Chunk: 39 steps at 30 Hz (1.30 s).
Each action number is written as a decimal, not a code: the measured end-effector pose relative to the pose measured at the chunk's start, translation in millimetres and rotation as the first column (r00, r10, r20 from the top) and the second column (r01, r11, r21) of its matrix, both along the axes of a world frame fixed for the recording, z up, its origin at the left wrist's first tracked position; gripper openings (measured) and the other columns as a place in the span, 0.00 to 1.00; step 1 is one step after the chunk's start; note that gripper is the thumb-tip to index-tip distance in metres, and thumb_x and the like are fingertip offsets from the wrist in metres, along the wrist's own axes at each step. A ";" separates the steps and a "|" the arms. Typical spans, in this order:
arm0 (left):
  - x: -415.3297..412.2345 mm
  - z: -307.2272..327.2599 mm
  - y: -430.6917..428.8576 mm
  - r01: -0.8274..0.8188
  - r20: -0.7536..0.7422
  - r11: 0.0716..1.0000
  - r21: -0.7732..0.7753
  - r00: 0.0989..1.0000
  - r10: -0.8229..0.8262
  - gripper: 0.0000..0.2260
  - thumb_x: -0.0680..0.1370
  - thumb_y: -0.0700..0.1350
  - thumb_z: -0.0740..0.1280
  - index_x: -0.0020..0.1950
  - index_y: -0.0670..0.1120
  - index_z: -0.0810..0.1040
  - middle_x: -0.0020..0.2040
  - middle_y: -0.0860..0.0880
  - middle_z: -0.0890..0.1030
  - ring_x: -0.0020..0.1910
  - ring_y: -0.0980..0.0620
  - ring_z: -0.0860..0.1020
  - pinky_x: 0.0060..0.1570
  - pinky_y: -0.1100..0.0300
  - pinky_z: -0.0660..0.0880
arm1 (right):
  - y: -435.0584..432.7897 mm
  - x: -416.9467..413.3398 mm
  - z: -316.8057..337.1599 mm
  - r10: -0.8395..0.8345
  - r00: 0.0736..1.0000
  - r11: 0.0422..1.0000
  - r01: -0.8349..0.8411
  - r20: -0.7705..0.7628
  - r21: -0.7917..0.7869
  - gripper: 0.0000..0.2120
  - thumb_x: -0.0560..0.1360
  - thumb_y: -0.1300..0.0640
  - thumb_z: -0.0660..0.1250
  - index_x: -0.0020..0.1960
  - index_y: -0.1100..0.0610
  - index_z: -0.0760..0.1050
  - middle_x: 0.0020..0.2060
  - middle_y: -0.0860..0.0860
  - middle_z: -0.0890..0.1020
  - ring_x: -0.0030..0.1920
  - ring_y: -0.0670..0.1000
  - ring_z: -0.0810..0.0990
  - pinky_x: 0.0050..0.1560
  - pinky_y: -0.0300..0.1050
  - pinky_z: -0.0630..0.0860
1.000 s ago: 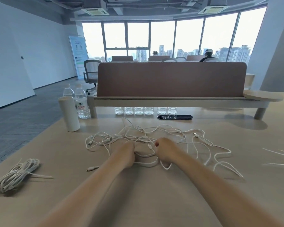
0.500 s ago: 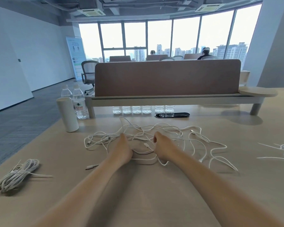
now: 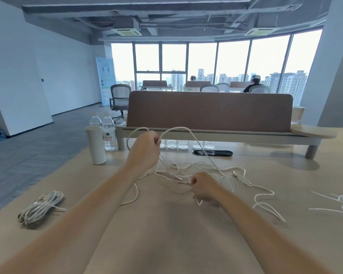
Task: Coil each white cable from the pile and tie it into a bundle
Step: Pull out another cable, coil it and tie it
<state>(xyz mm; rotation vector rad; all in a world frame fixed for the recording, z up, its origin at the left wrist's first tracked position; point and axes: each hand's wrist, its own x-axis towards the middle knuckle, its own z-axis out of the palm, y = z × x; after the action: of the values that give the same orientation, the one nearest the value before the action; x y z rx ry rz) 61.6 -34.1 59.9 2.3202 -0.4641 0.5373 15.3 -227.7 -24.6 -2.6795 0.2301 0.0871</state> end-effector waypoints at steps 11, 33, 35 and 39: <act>-2.0 6.8 -17.7 0.055 0.018 0.974 0.219 0.998 -0.061 0.13 0.80 0.43 0.64 0.35 0.51 0.75 0.39 0.50 0.80 0.41 0.46 0.79 0.39 0.56 0.71 | -5.6 -48.1 78.4 0.095 0.992 0.977 -0.109 0.083 0.184 0.09 0.78 0.58 0.65 0.40 0.58 0.78 0.35 0.51 0.85 0.30 0.47 0.80 0.32 0.39 0.74; -9.7 28.2 -48.1 0.268 -0.003 0.933 0.239 0.961 -0.275 0.14 0.79 0.36 0.62 0.50 0.49 0.86 0.48 0.51 0.82 0.48 0.50 0.80 0.49 0.56 0.77 | -30.0 -45.4 109.3 0.034 0.911 0.999 -0.043 0.410 0.012 0.20 0.81 0.44 0.63 0.35 0.54 0.74 0.29 0.50 0.74 0.31 0.52 0.71 0.35 0.46 0.65; -14.5 37.9 -42.6 0.326 -0.094 0.936 0.135 0.944 -0.315 0.18 0.78 0.31 0.59 0.50 0.49 0.85 0.47 0.51 0.81 0.43 0.50 0.80 0.42 0.60 0.77 | -39.2 -47.6 113.3 -0.028 0.931 0.998 0.006 0.364 0.062 0.21 0.82 0.43 0.61 0.35 0.52 0.76 0.29 0.49 0.76 0.30 0.50 0.72 0.37 0.45 0.68; -25.0 49.5 -35.8 0.411 -0.117 0.892 -0.187 0.893 -0.436 0.19 0.76 0.27 0.57 0.46 0.45 0.84 0.45 0.47 0.77 0.33 0.51 0.73 0.31 0.62 0.73 | -43.9 -47.6 110.1 -0.114 0.957 0.993 0.115 0.265 0.013 0.16 0.84 0.52 0.54 0.53 0.56 0.78 0.42 0.53 0.81 0.43 0.55 0.78 0.50 0.48 0.77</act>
<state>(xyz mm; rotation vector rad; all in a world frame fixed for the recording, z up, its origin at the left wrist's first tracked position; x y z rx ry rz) 36.6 -69.9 109.4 2.0049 -0.7979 0.1690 -32.3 -271.6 85.5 -2.6370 0.2992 -0.3074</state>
